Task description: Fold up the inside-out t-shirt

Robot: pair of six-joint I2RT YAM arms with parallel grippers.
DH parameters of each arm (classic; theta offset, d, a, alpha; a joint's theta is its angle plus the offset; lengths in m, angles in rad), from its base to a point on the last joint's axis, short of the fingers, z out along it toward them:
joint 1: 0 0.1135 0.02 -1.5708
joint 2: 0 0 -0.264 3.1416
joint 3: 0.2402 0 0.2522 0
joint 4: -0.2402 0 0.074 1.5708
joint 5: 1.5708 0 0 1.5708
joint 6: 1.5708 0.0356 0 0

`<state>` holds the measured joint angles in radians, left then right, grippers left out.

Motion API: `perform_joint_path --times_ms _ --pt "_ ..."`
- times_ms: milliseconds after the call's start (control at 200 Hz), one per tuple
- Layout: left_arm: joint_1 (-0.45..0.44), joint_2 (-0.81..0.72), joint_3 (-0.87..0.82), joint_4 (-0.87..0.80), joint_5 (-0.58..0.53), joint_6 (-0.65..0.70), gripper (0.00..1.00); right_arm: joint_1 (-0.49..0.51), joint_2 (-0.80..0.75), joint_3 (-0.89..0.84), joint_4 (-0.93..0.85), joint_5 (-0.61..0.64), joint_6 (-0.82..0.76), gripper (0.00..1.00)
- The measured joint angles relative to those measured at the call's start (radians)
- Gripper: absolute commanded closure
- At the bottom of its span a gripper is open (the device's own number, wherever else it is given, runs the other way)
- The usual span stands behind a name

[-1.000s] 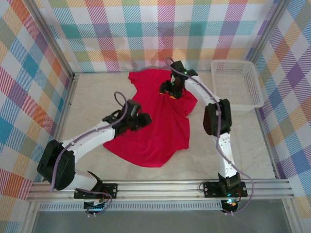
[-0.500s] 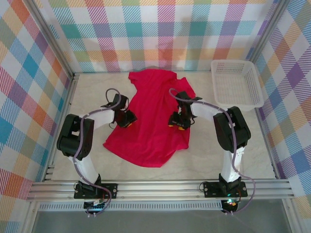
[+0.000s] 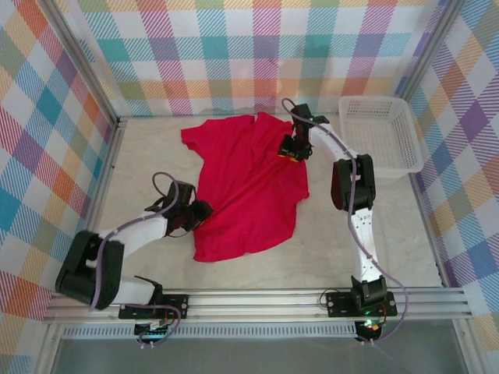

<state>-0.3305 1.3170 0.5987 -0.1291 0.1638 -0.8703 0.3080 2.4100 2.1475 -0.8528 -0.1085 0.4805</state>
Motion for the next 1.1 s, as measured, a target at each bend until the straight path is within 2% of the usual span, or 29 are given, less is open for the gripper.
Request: perform_joint_path --times_ms 50,120,320,425,635,890,985,1100 --pt "0.0 -0.047 0.023 -0.041 -0.031 0.019 0.61 0.01 -0.041 -0.026 -0.012 0.008 -0.007 0.54" --pt "0.0 -0.084 0.079 -0.101 -0.058 0.063 0.61 0.036 -0.159 -0.151 -0.008 0.028 -0.018 0.52" --pt "0.0 -0.071 0.193 -0.213 -0.058 0.179 0.61 0.203 -0.652 -0.703 0.106 0.056 0.016 0.5" --pt "-0.001 -0.065 0.175 -0.247 -0.048 0.207 0.62 0.309 -0.805 -0.916 0.159 0.036 0.074 0.5" --pt "-0.006 -0.048 0.124 -0.27 -0.019 0.217 0.62 0.421 -0.832 -1.107 0.188 0.066 0.188 0.5" --pt "-0.038 -0.021 0.118 -0.268 -0.005 0.217 0.63 0.425 -0.849 -1.212 0.216 0.109 0.249 0.5" --pt "-0.047 -0.021 0.117 -0.269 -0.004 0.217 0.63 0.426 -0.826 -1.213 0.238 0.114 0.262 0.58" --pt "-0.049 -0.021 0.117 -0.269 -0.005 0.217 0.63 0.426 -0.79 -1.219 0.265 0.116 0.27 0.73"
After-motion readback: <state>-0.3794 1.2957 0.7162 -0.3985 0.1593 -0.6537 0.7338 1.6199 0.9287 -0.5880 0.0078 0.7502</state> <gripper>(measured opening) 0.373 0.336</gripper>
